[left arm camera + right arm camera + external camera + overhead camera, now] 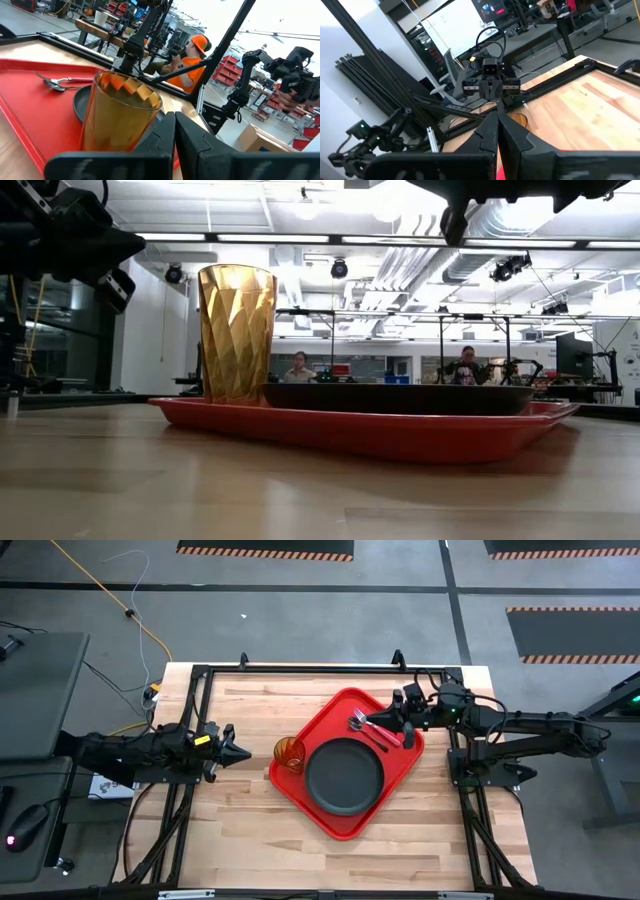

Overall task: Pick and place plate/cup/fork/spoon on tray
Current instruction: Return to Home Position

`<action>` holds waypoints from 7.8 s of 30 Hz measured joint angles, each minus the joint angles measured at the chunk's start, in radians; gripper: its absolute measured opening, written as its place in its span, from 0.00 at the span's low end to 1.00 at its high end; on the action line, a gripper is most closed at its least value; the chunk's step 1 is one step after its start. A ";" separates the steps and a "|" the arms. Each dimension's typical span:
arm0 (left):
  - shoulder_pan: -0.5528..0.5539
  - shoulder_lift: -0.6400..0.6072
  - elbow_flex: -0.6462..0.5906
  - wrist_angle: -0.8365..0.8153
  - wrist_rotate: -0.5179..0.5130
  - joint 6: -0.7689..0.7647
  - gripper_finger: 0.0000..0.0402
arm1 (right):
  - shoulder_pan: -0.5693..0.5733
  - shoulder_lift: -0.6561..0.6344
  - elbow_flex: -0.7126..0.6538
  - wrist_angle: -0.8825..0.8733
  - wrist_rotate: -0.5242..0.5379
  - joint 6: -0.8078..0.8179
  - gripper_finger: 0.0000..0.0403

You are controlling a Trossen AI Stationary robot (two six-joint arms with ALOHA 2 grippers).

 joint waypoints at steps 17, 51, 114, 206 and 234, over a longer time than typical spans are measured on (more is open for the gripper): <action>0.000 0.000 0.000 0.000 0.000 0.000 0.00 | 0.000 0.000 0.000 0.000 0.053 -0.119 0.00; 0.000 0.000 0.000 0.000 0.000 0.000 0.00 | -0.003 0.000 0.000 -0.102 0.811 -0.140 0.00; 0.000 0.000 0.000 0.000 0.000 0.000 0.00 | 0.311 -0.883 -0.385 -0.169 0.281 -0.123 0.00; 0.000 0.007 -0.001 -0.001 -0.005 0.000 0.00 | 0.311 -0.914 -0.637 -0.064 0.293 -0.130 0.00; 0.000 0.007 0.000 -0.001 -0.005 0.000 0.00 | 0.311 -0.903 -0.636 -0.258 0.251 -0.211 0.00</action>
